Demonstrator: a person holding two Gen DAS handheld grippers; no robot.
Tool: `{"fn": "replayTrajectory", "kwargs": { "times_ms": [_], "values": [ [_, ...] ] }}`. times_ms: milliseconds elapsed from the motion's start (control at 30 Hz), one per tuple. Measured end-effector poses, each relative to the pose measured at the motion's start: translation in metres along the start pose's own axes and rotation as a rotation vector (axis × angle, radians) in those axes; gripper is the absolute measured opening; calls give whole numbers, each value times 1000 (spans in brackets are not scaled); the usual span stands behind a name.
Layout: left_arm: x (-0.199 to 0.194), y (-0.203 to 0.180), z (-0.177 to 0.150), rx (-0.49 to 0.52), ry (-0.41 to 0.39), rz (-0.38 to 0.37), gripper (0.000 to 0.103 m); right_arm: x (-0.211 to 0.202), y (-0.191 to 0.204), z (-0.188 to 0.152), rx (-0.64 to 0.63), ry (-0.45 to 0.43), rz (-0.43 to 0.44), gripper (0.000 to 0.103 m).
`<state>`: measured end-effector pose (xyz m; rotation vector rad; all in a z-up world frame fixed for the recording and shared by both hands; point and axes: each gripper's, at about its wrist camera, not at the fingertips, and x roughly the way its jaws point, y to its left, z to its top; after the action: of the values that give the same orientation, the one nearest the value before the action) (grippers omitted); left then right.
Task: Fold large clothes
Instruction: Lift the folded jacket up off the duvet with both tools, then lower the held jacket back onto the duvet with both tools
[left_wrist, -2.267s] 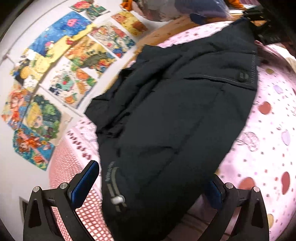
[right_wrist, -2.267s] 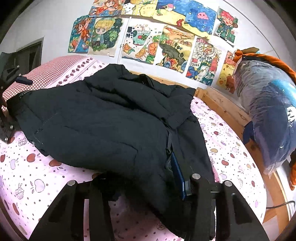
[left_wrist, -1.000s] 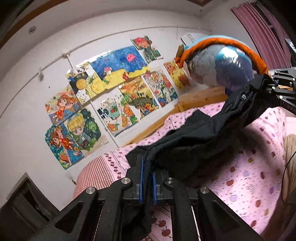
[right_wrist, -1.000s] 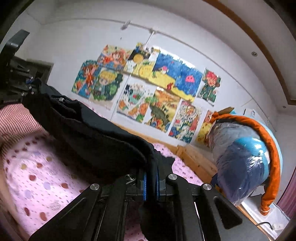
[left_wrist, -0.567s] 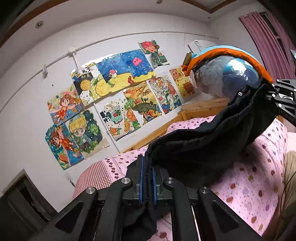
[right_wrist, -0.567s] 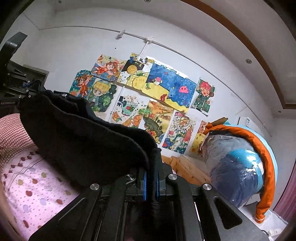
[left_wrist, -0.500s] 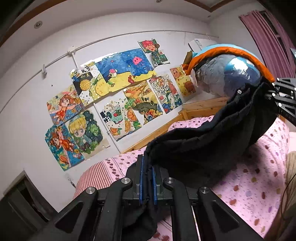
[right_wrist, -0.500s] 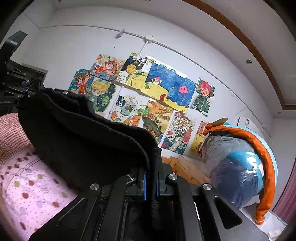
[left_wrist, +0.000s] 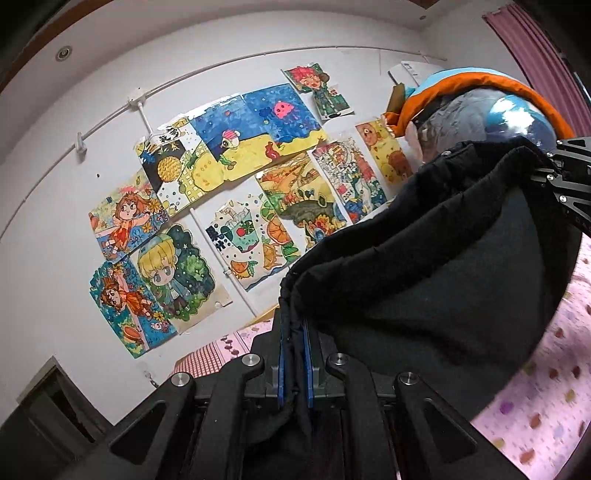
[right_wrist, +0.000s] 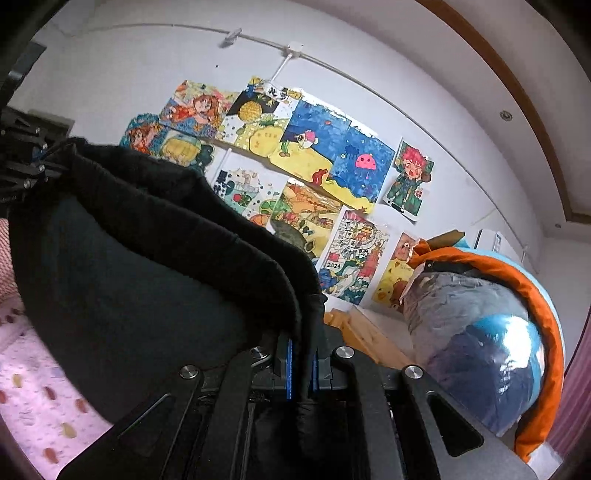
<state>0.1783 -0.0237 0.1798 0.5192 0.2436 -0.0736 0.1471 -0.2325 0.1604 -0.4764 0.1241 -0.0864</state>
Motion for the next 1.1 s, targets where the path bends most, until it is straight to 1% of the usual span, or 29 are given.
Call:
{"fn": "replayTrajectory", "kwargs": {
  "times_ms": [333,667,867,1100],
  "values": [
    [84,-5,8,-1,15,47,8,96,17,1,-8,41,-38,6],
    [169,-17,4,23,70,76,8,194,42,-20,-31,125,-54,6],
    [217,-24,-7,-3,136,64,8,244,65,-38,-62,188,-49,6],
    [264,-36,-29,-22,210,29,8,284,86,-65,-45,272,-19,6]
  ]
}}
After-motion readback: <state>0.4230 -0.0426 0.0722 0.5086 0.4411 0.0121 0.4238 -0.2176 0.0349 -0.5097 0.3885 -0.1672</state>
